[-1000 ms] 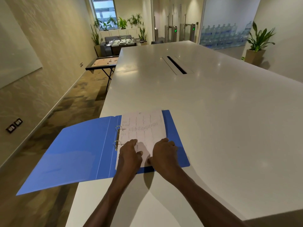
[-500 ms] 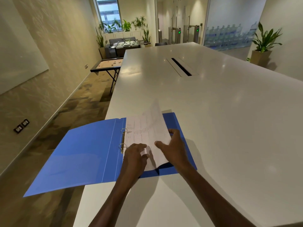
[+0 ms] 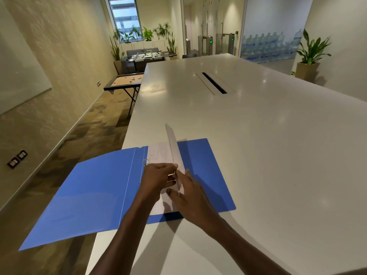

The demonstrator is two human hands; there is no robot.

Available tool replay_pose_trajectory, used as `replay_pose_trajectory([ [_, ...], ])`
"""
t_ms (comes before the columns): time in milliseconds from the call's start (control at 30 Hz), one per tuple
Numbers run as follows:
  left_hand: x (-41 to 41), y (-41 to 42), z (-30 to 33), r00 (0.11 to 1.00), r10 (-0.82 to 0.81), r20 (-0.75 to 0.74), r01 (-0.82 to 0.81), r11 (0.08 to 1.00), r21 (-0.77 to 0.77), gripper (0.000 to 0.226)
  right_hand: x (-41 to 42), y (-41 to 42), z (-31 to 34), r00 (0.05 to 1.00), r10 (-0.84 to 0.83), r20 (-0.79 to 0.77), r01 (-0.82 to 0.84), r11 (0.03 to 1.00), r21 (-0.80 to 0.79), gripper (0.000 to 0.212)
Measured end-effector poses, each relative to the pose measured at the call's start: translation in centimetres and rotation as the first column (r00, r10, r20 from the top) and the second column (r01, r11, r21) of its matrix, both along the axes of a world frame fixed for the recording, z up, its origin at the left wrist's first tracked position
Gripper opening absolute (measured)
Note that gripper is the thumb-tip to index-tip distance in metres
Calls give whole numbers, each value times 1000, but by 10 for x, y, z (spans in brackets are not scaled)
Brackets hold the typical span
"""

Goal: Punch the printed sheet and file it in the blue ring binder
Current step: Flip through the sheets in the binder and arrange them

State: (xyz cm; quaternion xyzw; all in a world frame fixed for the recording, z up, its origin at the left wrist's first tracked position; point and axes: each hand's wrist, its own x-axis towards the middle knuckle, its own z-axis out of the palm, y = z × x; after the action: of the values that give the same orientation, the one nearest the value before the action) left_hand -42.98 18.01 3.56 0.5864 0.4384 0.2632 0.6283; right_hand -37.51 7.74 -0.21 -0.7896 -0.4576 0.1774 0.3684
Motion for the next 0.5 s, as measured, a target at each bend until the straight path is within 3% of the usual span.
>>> replay_pose_trajectory([
  [233, 1, 2, -17, 996, 64, 65, -64, 998, -12, 15, 14, 3, 2, 980, -88, -176, 104, 991, 86, 51],
  [500, 1, 1, -25, 991, 73, 112, -66, 995, -69, 16, 19, 7, -9, 981, -108, -162, 128, 985, 117, 58],
])
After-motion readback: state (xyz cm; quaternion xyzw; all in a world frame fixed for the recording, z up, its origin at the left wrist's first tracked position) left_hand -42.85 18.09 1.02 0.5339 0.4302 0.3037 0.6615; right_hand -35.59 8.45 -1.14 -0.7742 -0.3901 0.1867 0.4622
